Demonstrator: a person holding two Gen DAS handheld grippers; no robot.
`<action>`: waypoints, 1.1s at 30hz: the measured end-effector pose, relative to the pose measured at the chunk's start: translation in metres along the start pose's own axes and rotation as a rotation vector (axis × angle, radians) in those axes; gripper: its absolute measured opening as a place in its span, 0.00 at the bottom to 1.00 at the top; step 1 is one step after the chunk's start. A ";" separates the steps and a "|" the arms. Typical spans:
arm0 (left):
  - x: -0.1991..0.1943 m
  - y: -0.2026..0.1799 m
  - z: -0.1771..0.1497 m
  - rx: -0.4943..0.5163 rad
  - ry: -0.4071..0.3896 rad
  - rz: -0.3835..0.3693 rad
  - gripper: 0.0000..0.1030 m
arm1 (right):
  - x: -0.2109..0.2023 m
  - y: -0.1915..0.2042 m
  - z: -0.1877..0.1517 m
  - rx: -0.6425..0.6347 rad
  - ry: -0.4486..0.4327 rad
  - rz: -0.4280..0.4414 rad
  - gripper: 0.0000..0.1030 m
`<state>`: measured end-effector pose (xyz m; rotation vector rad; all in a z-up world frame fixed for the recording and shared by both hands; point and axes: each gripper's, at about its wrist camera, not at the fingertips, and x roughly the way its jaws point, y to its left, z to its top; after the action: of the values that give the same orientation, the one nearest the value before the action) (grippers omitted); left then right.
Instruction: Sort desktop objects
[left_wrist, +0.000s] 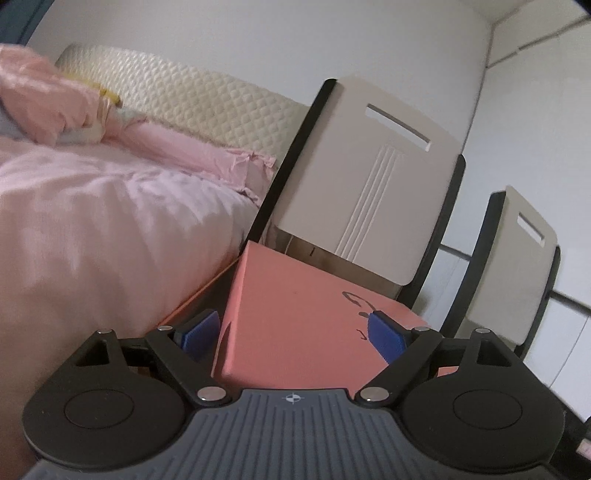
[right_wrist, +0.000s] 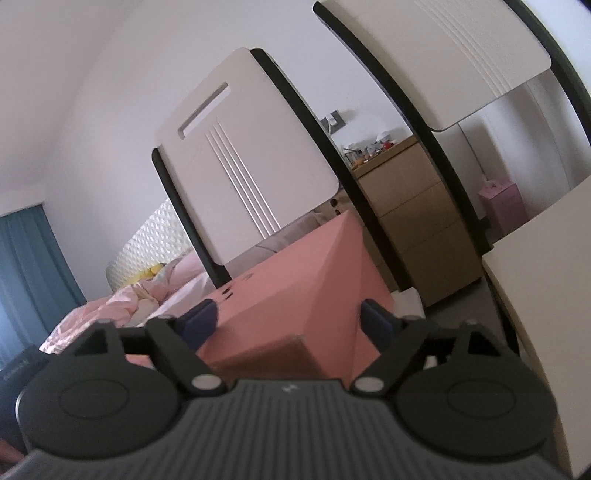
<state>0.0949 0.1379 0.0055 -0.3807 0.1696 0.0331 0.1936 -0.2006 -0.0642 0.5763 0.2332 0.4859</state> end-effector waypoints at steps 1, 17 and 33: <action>0.000 -0.004 -0.001 0.022 -0.007 0.016 0.83 | -0.002 -0.001 -0.001 0.011 -0.004 0.002 0.77; 0.013 -0.006 0.002 0.108 -0.051 0.253 0.80 | -0.011 0.028 -0.032 0.027 -0.078 -0.022 0.73; 0.024 -0.008 0.002 0.150 -0.037 0.293 0.80 | -0.023 0.034 -0.026 -0.122 -0.086 -0.040 0.51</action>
<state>0.1192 0.1310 0.0065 -0.2033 0.1893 0.3139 0.1518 -0.1754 -0.0640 0.4714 0.1320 0.4320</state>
